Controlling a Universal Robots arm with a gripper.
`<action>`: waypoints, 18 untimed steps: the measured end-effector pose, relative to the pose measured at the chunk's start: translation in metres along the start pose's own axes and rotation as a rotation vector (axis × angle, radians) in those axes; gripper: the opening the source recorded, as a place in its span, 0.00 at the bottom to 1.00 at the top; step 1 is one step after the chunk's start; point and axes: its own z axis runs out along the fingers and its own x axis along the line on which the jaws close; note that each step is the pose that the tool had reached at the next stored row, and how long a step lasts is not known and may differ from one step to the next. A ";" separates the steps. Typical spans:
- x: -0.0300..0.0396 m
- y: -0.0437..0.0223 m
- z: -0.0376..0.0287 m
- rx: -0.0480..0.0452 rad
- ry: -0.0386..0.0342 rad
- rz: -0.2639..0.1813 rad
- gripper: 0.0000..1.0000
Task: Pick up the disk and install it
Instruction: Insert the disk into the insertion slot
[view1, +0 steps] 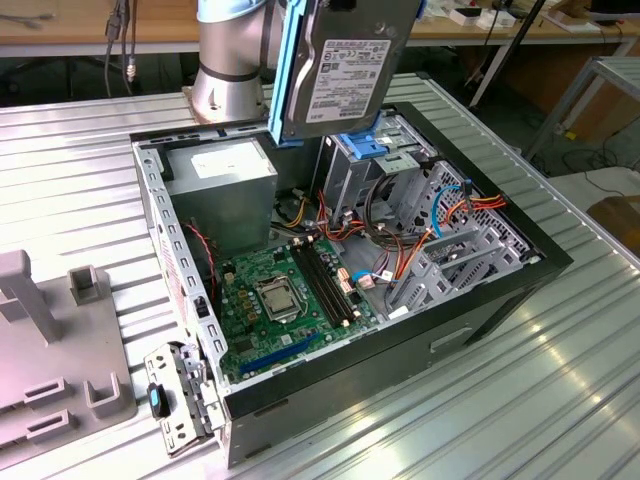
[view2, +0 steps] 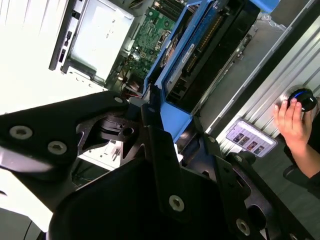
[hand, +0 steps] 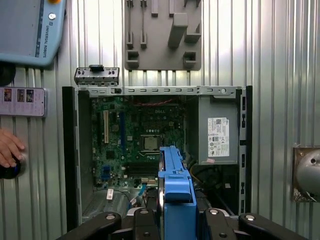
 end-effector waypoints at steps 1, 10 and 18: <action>-0.0001 -0.0066 0.0005 0.0000 -0.0001 0.000 0.37; -0.0009 -0.0588 0.0058 0.0001 0.0000 0.000 0.37; 0.0025 -0.0885 0.0143 0.0023 0.0003 0.000 0.37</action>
